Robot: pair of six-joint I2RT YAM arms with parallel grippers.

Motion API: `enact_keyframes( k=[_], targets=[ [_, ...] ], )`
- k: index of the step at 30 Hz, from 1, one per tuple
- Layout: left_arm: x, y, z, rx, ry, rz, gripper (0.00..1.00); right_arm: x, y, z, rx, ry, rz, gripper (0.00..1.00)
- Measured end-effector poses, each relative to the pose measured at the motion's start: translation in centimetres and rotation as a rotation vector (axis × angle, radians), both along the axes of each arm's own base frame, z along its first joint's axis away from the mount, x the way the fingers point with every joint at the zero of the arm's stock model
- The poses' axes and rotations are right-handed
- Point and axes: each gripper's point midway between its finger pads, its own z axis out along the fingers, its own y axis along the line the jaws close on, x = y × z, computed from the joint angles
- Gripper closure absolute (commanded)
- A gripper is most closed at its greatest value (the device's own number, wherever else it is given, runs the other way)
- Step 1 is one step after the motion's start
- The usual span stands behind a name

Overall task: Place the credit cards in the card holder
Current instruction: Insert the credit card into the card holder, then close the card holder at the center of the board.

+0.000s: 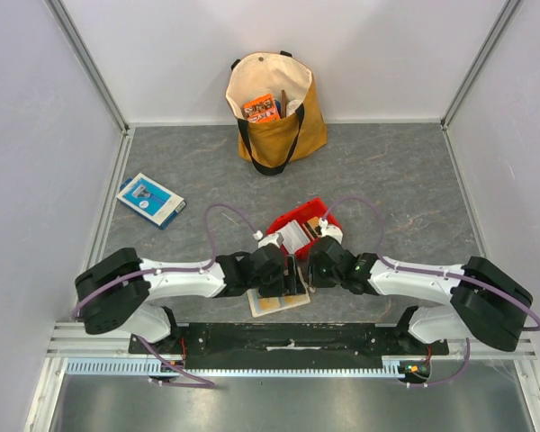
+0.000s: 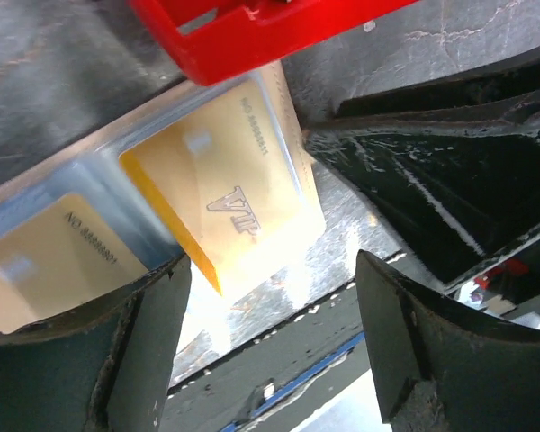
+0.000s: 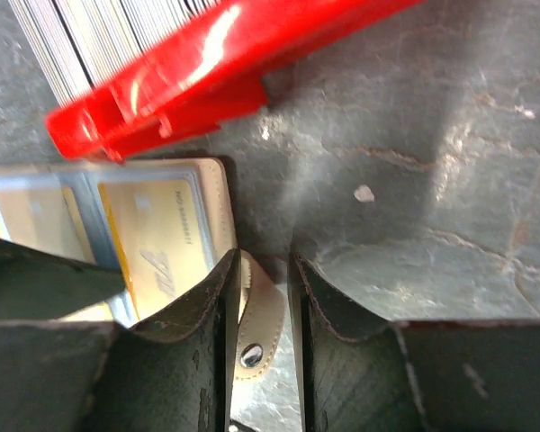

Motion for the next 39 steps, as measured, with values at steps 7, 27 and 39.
enact_keyframes(
  k=[7,27,39],
  targets=[
    [-0.1,2.1,0.3,-0.004,-0.092,-0.033,0.13,-1.3,-0.9,0.4,-0.014,0.024,0.034,0.67],
    [0.4,4.3,2.7,-0.052,-0.195,0.004,0.11,-1.8,3.2,2.6,0.157,0.002,0.151,0.71],
    [1.6,9.8,4.9,0.015,-0.253,0.16,0.04,-2.6,4.9,0.2,0.017,0.04,0.232,0.71]
  ],
)
